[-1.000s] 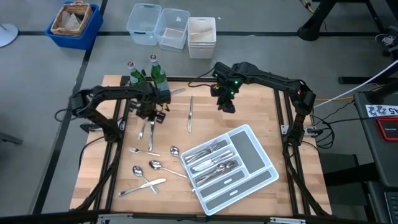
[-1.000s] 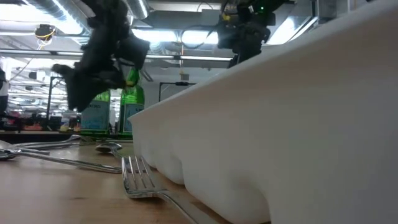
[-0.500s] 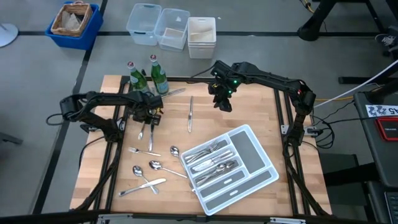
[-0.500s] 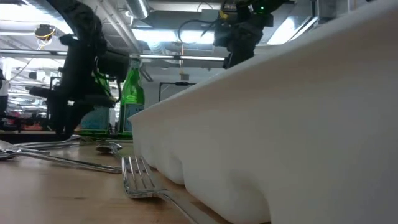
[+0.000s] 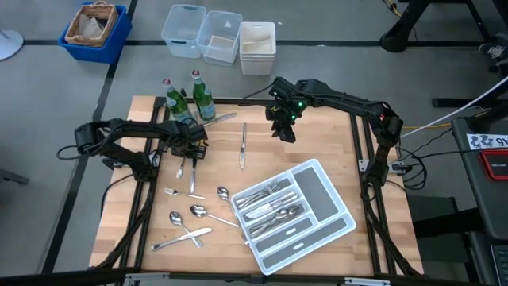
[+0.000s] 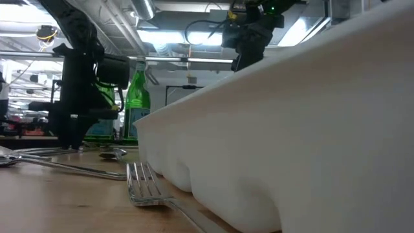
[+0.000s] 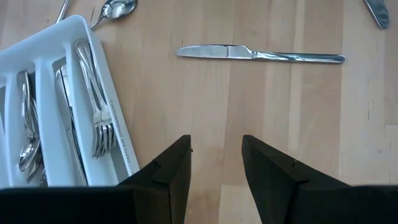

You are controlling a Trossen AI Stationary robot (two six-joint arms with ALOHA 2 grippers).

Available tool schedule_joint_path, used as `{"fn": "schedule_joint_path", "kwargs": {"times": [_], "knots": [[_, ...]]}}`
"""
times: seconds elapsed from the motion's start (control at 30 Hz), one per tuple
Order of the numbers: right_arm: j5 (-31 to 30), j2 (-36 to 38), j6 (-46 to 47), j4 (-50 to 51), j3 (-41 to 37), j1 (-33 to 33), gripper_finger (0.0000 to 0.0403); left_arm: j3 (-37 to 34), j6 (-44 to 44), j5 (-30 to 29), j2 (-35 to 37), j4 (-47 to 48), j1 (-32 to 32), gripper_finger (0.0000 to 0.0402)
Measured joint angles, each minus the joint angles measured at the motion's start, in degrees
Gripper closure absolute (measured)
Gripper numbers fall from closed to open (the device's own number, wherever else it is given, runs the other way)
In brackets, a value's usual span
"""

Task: Sort silverware
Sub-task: Put the silver fork into the white silverware tray

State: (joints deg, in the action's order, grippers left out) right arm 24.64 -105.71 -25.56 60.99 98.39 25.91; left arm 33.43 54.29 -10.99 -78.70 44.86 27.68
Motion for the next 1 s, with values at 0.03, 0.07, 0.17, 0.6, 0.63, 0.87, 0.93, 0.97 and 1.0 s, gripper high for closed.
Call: {"fn": "schedule_joint_path", "kwargs": {"times": [0.03,0.07,0.17,0.6,0.63,0.87,0.93,0.97,1.0], "knots": [[0.0,0.0,0.0,-0.01,0.0,0.0,0.0256,-0.02,-0.19,0.0,-0.04,0.0,0.11,0.03],[0.0,0.0,0.0,-0.02,0.0,0.0,0.0256,-0.02,-0.55,-0.04,-0.04,-0.1,0.13,0.03],[0.0,0.02,0.0,-0.07,0.0,0.0,0.0256,-0.06,-1.62,-0.33,-0.04,-0.33,0.04,0.03],[0.0,0.02,0.0,-0.09,0.02,0.0,0.0256,-0.15,-3.72,-1.07,-0.2,-0.79,0.17,0.0392],[0.0,0.02,0.0,-0.09,0.02,0.0,0.0256,-0.15,-3.68,-1.09,-0.2,-0.79,0.17,0.0391],[0.0,0.02,0.0,-0.07,0.02,0.0,0.0256,-0.22,-3.33,-0.34,0.68,-0.63,0.11,0.0396],[0.01,0.02,0.0,-0.04,0.02,0.0,0.0256,-0.41,-2.58,-0.13,1.95,-0.55,0.11,0.0395],[0.01,0.02,0.0,-0.04,0.02,0.0,0.0256,-0.5,-2.39,-0.27,2.64,-0.42,0.13,0.0395],[0.0,0.02,0.0,-0.04,0.02,0.0,0.0256,-0.54,-2.1,-0.66,3.55,-0.21,0.17,0.0396]]}}
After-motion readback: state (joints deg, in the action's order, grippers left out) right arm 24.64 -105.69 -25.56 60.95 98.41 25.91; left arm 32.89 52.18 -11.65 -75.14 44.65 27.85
